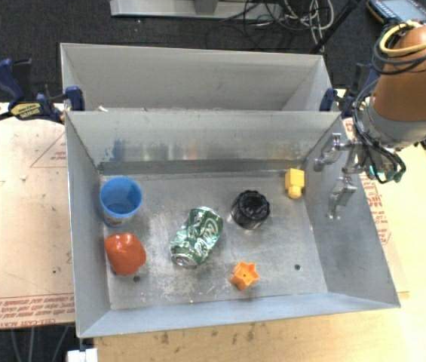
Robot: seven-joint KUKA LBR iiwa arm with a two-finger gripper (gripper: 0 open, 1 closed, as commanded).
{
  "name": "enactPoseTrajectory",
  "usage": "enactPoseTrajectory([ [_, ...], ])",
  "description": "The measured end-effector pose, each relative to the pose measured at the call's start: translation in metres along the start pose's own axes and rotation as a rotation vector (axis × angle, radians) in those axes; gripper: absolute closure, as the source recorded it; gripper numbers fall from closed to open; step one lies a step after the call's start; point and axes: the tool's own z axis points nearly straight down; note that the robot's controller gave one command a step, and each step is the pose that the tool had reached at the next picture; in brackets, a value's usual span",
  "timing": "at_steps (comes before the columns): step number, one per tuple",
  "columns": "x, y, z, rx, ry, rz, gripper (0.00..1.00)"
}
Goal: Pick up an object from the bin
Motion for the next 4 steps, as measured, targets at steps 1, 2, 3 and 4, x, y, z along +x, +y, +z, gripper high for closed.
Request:
enactPoseTrajectory([
  [1, -0.002, 0.001, -0.005, 0.001, -0.008, -0.003, 0.0],
  [2, -0.009, 0.051, 0.056, 0.002, -0.01, -0.14, 0.0],
  [3, -0.027, 0.011, 0.054, 0.0, -0.01, 0.051, 0.0],
  [4, -0.026, 0.053, 0.062, 0.002, -0.007, -0.081, 0.0],
])
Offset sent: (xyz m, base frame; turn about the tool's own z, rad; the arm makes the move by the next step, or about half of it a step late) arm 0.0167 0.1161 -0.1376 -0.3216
